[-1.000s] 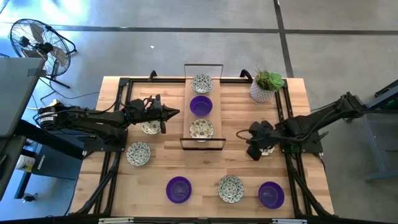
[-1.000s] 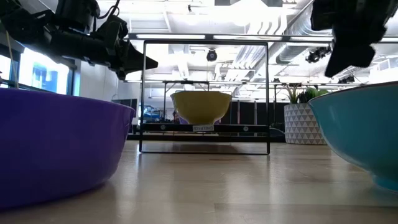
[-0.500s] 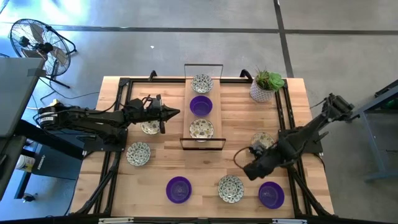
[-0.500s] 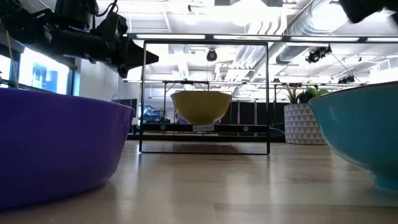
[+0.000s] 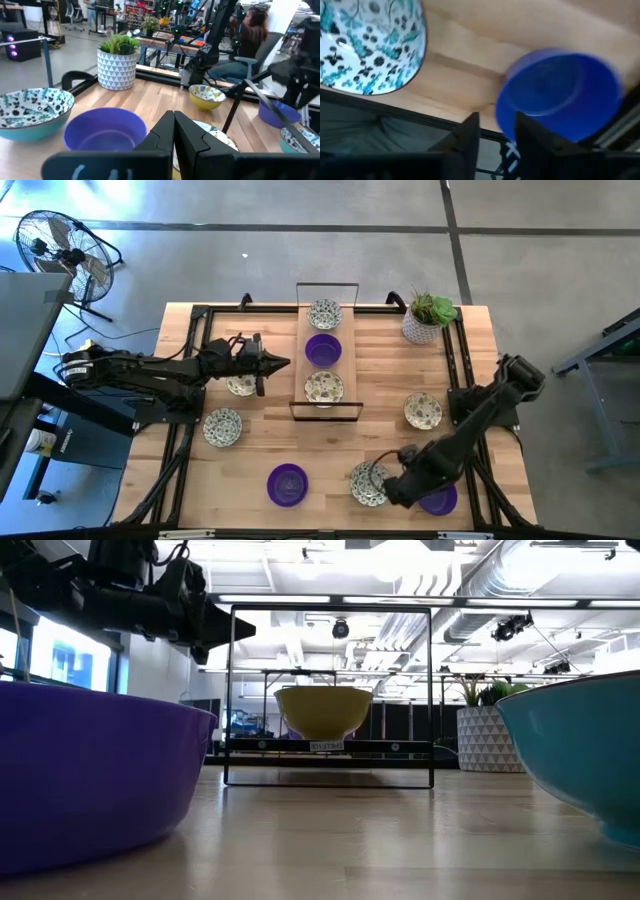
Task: Pick & Place Mini bowls
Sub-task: Stack the right violet bowl on top of the violet bowl on the shelf
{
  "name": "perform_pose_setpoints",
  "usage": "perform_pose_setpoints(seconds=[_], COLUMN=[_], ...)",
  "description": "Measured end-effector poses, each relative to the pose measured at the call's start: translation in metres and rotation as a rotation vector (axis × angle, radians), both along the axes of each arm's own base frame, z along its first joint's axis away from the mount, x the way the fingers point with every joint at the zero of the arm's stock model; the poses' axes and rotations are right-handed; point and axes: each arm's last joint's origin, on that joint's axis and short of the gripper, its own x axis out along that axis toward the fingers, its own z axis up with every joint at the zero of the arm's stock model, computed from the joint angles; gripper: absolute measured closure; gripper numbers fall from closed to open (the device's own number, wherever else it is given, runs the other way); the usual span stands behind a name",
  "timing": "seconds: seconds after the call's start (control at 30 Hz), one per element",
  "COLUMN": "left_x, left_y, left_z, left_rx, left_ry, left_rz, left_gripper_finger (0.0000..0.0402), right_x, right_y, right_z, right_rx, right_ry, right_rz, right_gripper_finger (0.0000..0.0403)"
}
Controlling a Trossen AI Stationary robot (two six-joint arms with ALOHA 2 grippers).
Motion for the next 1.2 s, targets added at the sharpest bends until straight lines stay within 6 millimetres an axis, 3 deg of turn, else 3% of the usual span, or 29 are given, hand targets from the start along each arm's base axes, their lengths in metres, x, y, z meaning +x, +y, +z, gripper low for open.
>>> perform_pose_setpoints(seconds=[0.17, 0.3, 0.83, 1.03, 1.2], left_x=[0.0, 0.0, 0.0, 0.0, 0.0], left_y=[0.0, 0.0, 0.0, 0.0, 0.0], left_z=[0.0, 0.0, 0.0, 0.0, 0.0], left_rx=[-0.005, -0.018, -0.027, -0.041, -0.041], left_ry=[0.002, 0.001, -0.001, -0.002, -0.002], left_rz=[-0.001, 0.0, -0.003, -0.005, -0.004], left_gripper_finger=[0.0401, 0.0401, 0.0401, 0.0401, 0.0401], right_x=[0.006, 0.004, 0.01, 0.007, 0.004], right_y=[0.015, 0.021, 0.029, 0.026, 0.013], right_z=[-0.016, -0.025, -0.059, -0.053, -0.028], right_rx=[0.023, 0.022, -0.061, -0.069, -0.058], right_ry=[-0.004, 0.046, 0.071, 0.067, 0.026], right_rz=[-0.004, -0.004, 0.053, 0.072, 0.084], right_gripper_finger=[0.0239, 0.0231, 0.0341, 0.0394, 0.0394])
